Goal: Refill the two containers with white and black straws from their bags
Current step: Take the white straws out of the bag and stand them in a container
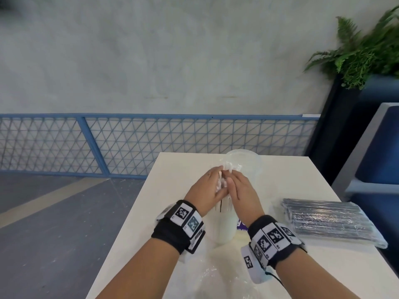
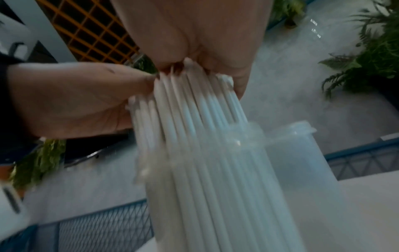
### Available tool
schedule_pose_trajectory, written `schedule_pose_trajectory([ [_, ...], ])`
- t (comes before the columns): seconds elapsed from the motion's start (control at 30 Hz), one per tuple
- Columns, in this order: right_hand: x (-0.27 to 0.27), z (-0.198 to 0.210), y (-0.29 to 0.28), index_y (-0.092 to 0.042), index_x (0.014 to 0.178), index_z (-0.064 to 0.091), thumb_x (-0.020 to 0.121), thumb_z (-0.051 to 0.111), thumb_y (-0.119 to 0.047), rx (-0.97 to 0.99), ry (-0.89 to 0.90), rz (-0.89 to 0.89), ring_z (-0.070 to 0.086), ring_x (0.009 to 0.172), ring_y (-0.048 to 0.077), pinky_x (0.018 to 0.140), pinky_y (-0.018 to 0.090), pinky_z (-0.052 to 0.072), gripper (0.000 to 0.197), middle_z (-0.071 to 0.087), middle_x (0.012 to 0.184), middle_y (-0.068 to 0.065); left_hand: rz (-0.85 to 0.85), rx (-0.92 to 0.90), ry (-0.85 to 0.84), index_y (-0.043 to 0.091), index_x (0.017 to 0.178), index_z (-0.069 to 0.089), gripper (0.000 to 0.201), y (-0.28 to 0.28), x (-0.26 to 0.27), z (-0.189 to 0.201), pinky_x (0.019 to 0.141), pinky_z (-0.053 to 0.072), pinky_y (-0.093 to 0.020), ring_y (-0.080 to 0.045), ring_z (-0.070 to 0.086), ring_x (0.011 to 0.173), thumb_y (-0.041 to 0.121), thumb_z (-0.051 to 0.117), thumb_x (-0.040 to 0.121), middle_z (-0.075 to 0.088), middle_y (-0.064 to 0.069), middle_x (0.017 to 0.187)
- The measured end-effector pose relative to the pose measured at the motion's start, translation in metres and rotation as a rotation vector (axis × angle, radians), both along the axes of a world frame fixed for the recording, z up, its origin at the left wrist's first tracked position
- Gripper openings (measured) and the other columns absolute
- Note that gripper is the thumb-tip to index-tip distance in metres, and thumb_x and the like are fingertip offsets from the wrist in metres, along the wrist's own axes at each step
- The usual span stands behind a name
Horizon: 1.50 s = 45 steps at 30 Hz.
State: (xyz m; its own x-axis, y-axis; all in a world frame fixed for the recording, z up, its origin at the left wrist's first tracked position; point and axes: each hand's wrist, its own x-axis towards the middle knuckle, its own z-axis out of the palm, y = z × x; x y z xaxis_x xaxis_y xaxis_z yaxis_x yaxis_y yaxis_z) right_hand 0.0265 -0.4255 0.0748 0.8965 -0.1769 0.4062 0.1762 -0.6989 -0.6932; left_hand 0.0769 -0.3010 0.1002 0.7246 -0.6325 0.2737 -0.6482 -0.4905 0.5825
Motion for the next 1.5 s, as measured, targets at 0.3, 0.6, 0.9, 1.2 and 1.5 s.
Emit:
schedule_pose_trajectory([
  [0.3,0.0,0.0,-0.009,-0.016,0.136,0.044,0.09,0.009,-0.059,-0.3,0.024,-0.022,0.042,0.129,0.016,0.107,0.037,0.038,0.072,0.044,0.142,0.0,-0.069,0.184,-0.103,0.024,0.149,0.008,0.054,0.007,0.009,-0.003,0.12,0.01,-0.044,-0.008,0.001,0.146,0.038,0.025,0.1,0.005,0.007,0.159],
  [0.6,-0.005,0.006,-0.017,-0.024,0.147,0.009,0.071,0.076,-0.036,0.309,0.083,-0.004,0.018,0.138,0.007,0.106,0.022,0.023,0.102,0.009,0.154,-0.002,0.019,-0.144,0.406,0.026,0.148,-0.007,0.129,0.028,0.024,-0.019,0.117,0.018,-0.027,-0.007,0.014,0.143,0.046,0.084,0.057,0.01,0.007,0.156],
  [0.9,0.006,-0.006,-0.016,-0.025,0.132,0.035,0.07,0.079,-0.016,0.311,0.243,0.105,0.054,0.114,0.014,0.079,0.007,0.037,0.078,0.056,0.119,-0.008,0.001,-0.391,0.584,0.03,0.119,0.044,0.085,0.006,0.027,-0.05,0.099,0.048,-0.045,-0.018,0.057,0.118,0.034,0.086,0.045,0.06,0.0,0.123],
  [1.2,0.008,0.008,-0.012,-0.032,0.127,0.039,0.069,0.079,-0.015,0.322,-0.007,0.065,0.048,0.107,0.007,0.088,0.009,0.037,0.072,0.048,0.119,-0.007,0.023,-0.371,0.485,0.022,0.117,0.051,0.073,0.007,0.029,-0.024,0.092,0.051,-0.031,-0.011,0.061,0.109,0.03,0.086,0.053,0.064,0.003,0.116],
  [1.5,-0.006,-0.013,-0.007,-0.022,0.142,0.026,0.075,0.073,-0.035,0.189,-0.09,-0.032,0.023,0.132,0.002,0.105,0.01,0.022,0.083,0.023,0.143,0.0,0.208,-0.096,0.289,0.017,0.148,0.001,0.126,0.023,-0.002,-0.021,0.118,0.012,-0.028,-0.008,-0.008,0.143,0.037,0.086,0.057,-0.014,0.006,0.154],
])
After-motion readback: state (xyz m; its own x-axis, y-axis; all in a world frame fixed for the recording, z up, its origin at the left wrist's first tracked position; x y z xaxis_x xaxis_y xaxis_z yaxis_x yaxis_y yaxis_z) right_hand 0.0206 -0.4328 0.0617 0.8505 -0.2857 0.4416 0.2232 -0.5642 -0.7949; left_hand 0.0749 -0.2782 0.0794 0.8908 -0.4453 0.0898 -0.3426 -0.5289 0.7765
